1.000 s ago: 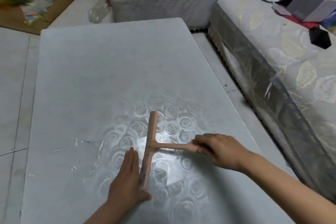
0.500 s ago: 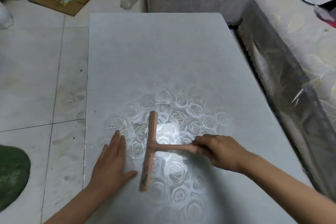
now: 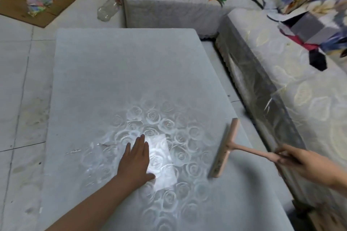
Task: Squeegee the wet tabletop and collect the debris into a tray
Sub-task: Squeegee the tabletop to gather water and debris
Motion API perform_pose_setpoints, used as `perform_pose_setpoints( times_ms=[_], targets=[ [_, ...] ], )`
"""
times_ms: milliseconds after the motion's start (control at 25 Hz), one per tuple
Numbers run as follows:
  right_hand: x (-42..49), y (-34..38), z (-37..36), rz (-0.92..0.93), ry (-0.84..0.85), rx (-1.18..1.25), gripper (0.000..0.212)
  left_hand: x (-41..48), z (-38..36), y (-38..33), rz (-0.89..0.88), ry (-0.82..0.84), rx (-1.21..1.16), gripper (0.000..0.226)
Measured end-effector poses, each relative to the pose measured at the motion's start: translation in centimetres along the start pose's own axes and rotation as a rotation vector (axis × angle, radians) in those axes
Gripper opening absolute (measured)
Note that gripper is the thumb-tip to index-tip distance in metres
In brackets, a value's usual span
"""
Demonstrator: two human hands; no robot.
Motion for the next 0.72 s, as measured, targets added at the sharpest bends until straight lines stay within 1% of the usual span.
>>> perform_pose_setpoints(
  times_ms=[40, 120, 200, 240, 320, 360, 440, 480, 520, 560, 600, 640, 680, 720],
  targets=[
    [-0.2, -3.2, 0.0, -0.041, -0.016, 0.023, 0.01, 1.5, 0.2, -1.9, -0.004, 0.003, 0.011, 0.112],
    [0.0, -8.2, -0.2, -0.096, -0.013, 0.075, 0.018, 4.6, 0.1, -4.2, 0.023, 0.002, 0.048, 0.126],
    [1.6, -10.7, -0.6, -0.097, -0.011, 0.092, 0.028, 6.8, -0.9, -5.5, 0.062, 0.037, 0.075, 0.142],
    [3.0, -10.6, -0.8, -0.07, -0.012, 0.102, 0.024, 7.5, -1.7, -5.8, 0.08, 0.047, 0.082, 0.148],
    [6.8, -7.0, -1.2, 0.042, 0.005, 0.133, 0.01, 8.0, -3.5, -5.6, 0.106, 0.072, 0.083, 0.155],
    [9.3, -4.3, -1.5, 0.139, 0.01, 0.141, 0.007, 8.3, -4.2, -5.4, 0.123, 0.075, 0.064, 0.157],
    [13.8, 1.7, -1.4, 0.357, 0.014, 0.127, 0.013, 8.4, -4.9, -5.1, 0.144, 0.044, 0.01, 0.16],
    [15.5, 3.8, -0.6, 0.408, 0.025, 0.09, 0.016, 8.4, -4.4, -5.5, 0.115, -0.018, -0.013, 0.163],
    [16.9, 4.2, 0.7, 0.435, 0.018, 0.047, 0.018, 8.4, -3.8, -5.7, 0.083, -0.059, 0.025, 0.167],
    [17.5, 3.0, 2.1, 0.425, 0.023, 0.05, 0.018, 8.3, -3.7, -5.7, 0.072, -0.077, 0.023, 0.168],
    [17.6, 1.0, 3.7, 0.402, 0.039, 0.095, 0.016, 8.2, -3.6, -5.7, 0.074, -0.097, -0.08, 0.164],
    [16.9, -1.7, 5.0, 0.345, 0.057, 0.122, 0.014, 8.1, -3.7, -5.8, 0.107, -0.089, -0.173, 0.154],
    [16.3, -4.3, 6.0, 0.295, 0.068, 0.107, 0.016, 8.0, -3.5, -6.1, 0.091, -0.114, -0.16, 0.132],
    [16.0, -6.2, 6.5, 0.255, 0.071, 0.041, 0.017, 7.6, -2.8, -6.2, 0.071, -0.158, -0.13, 0.105]
  ],
)
Point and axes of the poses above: each hand's wrist, its own x-axis towards the middle knuckle, its own z-axis out of the back of the hand, y = z × x, the point moved 8 cm from there along x, towards the middle knuckle, and after that the axes turned 8 degrees about z, right-handed, at the moved point
